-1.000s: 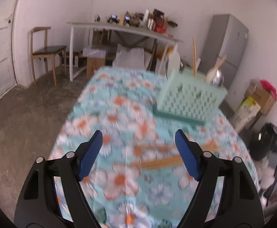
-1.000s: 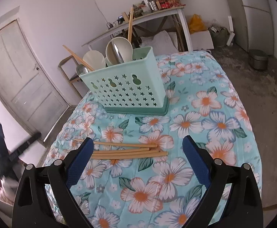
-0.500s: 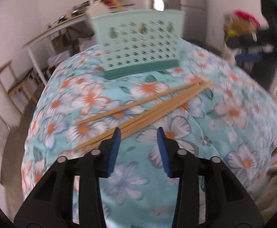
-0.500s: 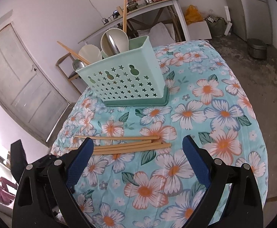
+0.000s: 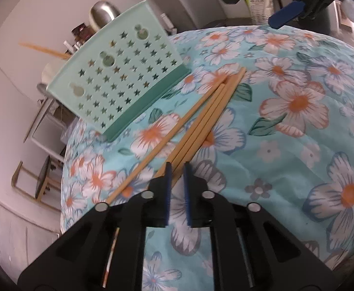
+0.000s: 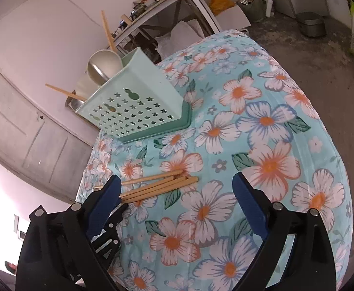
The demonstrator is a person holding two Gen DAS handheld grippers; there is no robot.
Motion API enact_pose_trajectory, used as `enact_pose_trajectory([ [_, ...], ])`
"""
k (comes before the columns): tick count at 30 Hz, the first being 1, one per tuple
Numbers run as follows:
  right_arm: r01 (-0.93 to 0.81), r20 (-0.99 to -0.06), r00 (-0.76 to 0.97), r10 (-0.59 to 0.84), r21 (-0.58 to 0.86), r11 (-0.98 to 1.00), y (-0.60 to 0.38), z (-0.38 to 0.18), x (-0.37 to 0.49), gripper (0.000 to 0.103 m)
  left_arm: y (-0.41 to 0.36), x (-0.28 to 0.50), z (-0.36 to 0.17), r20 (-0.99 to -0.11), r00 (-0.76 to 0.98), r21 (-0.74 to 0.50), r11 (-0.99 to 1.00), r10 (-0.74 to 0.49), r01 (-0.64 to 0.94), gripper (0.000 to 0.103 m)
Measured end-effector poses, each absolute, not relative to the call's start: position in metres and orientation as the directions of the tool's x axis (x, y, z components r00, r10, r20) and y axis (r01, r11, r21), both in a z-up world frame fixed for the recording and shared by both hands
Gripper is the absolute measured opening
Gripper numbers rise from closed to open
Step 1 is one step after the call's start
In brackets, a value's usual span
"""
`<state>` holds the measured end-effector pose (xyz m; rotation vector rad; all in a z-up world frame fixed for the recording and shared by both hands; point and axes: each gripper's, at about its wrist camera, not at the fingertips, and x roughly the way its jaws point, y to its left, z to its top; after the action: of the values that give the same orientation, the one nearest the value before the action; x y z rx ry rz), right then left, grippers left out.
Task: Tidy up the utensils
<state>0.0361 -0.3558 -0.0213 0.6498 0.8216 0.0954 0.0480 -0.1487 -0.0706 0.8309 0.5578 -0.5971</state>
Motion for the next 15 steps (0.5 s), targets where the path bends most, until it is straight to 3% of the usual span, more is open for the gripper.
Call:
enact_pose_trajectory([
  [11, 0.171, -0.633, 0.697, 0.338, 0.604, 0.779, -0.3637, -0.0258, 0.0310, 0.091, -0.1479, 0.0400, -0.0632, -0.649, 0.709, 0.514, 0.529, -0.275, 0.675, 0.000],
  [13, 0.173, -0.630, 0.696, 0.344, 0.613, 0.771, -0.3644, -0.0271, 0.0310, 0.091, -0.1486, 0.0423, -0.0621, -0.640, 0.719, 0.523, 0.533, -0.269, 0.665, 0.007],
  [15, 0.174, -0.631, 0.695, 0.345, 0.613, 0.770, -0.3650, -0.0281, 0.0307, 0.091, -0.1511, 0.0448, -0.0624, -0.638, 0.720, 0.532, 0.521, -0.272, 0.668, 0.027],
])
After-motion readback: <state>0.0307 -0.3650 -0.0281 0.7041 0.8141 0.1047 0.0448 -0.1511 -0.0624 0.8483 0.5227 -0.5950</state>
